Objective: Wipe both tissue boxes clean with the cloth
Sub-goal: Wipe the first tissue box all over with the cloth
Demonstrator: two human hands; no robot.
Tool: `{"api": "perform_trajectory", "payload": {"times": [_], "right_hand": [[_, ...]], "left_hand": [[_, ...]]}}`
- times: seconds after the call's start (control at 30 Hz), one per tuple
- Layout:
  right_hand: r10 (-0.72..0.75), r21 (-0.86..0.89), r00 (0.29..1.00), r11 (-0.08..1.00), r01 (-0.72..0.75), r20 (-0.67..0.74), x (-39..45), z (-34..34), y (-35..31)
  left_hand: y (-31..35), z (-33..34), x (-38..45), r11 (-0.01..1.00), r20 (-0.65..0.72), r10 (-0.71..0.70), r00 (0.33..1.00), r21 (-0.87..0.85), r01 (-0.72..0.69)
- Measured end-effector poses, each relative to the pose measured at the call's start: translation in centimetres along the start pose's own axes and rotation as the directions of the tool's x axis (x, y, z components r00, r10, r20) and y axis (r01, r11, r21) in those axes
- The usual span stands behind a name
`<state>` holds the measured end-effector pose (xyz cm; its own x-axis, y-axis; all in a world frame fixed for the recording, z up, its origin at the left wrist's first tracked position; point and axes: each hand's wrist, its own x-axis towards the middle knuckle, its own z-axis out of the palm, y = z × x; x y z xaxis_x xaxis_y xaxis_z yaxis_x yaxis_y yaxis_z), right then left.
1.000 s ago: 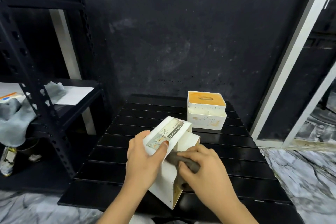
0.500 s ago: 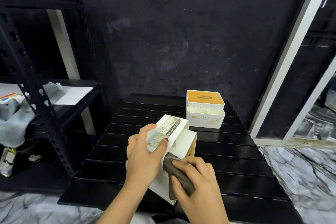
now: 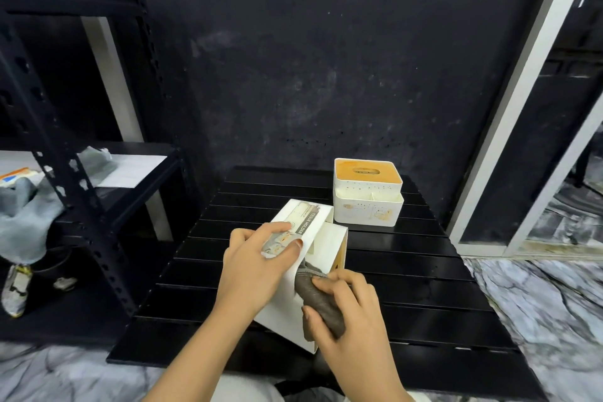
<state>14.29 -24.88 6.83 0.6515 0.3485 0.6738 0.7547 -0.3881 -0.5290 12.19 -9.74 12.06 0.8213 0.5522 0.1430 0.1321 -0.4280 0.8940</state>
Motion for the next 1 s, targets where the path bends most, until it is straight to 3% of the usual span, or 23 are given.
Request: {"api": "perform_trajectory", "payload": {"times": [0.3,0.57,0.67,0.8,1.0], "right_hand": [[0.038,0.177,0.998,0.984,-0.027,-0.056,-1.1,0.9,0.5],[0.044,0.231,0.996,0.973,-0.025,-0.077,-1.8,1.5,1.0],[0.057,0.237,0.996,0.971,-0.040,-0.066,-1.8,1.5,1.1],[0.086,0.264,0.995,0.962,-0.069,-0.052,-0.9,1.2,1.1],[0.180,0.335,0.983,0.925,-0.179,0.027,0.2,1.1,1.8]], "left_hand": [[-0.3,0.3,0.1,1.000,-0.013,0.022,1.000,0.005,-0.022],[-0.7,0.4,0.3,0.999,-0.010,0.031,0.999,-0.006,-0.031],[-1.0,0.3,0.3,0.999,0.012,0.038,0.999,-0.006,-0.038],[-1.7,-0.7,-0.3,0.989,0.076,0.044,0.996,-0.144,-0.032],[-1.7,-1.0,-0.1,0.987,0.104,0.050,0.993,-0.158,-0.033]]}}
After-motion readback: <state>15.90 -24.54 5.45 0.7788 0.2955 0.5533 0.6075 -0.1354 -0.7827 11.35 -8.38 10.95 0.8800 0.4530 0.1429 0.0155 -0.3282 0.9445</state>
